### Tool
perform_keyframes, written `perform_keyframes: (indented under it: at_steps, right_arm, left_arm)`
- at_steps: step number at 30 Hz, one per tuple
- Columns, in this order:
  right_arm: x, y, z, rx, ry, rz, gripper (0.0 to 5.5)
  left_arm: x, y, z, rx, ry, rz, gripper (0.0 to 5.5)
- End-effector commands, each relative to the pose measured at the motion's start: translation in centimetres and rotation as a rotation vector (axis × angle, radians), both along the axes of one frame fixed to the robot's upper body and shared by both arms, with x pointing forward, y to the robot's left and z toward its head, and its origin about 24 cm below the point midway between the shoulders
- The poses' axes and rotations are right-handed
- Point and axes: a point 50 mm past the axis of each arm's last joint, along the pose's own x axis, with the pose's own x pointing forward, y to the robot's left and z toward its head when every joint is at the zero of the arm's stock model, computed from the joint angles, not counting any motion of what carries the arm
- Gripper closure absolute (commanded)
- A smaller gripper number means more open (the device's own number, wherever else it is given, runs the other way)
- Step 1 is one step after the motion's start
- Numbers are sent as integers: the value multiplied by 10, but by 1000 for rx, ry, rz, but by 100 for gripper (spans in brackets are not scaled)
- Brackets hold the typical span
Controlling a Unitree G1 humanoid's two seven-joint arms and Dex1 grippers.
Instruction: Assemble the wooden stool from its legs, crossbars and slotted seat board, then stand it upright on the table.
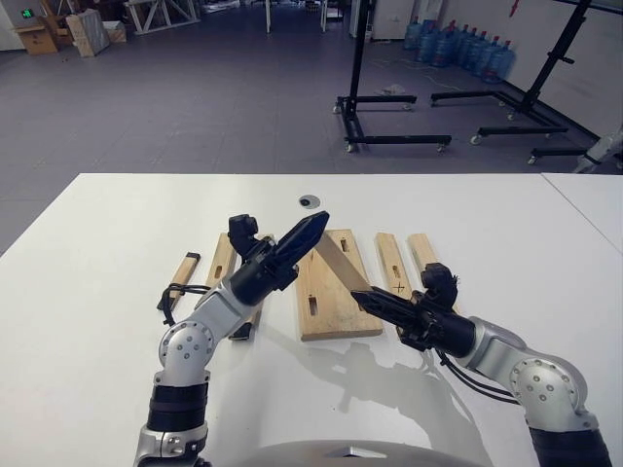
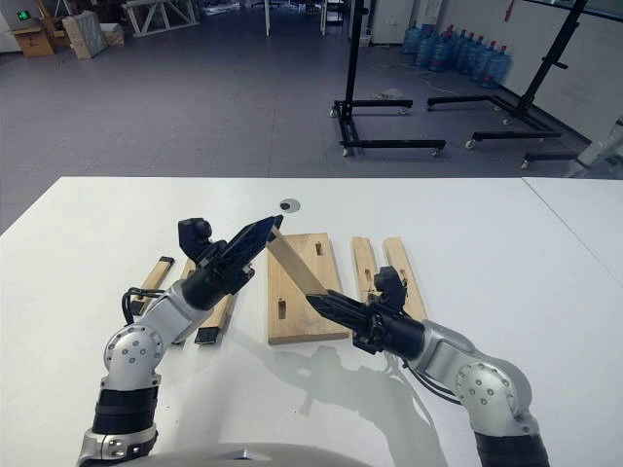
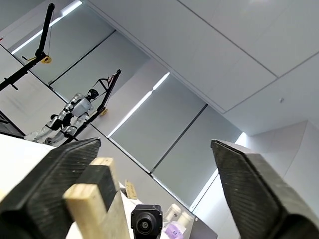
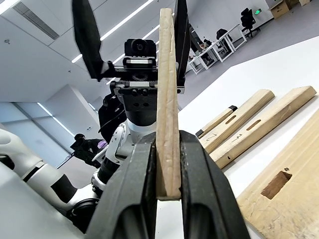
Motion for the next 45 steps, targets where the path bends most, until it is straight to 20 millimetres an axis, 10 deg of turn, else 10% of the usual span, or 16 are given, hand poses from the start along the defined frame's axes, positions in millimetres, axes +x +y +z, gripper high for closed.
perform_keyframes:
  at_steps: [1, 21, 34, 45]
  right_arm:
    - [2, -3, 4, -7, -20, -8, 511]
    - [8, 7, 9, -23, -26, -9, 511]
    - [19, 7, 16, -1, -14, -74, 510]
    - [37, -18, 19, 90, 97, -310, 298]
  left_arm:
    - [-2, -2, -2, 1, 2, -29, 209]
    - [3, -5, -11, 38, 25, 11, 503]
    - [10, -6, -24, 102, 57, 51, 505]
    - [59, 53, -8, 175, 88, 696, 512]
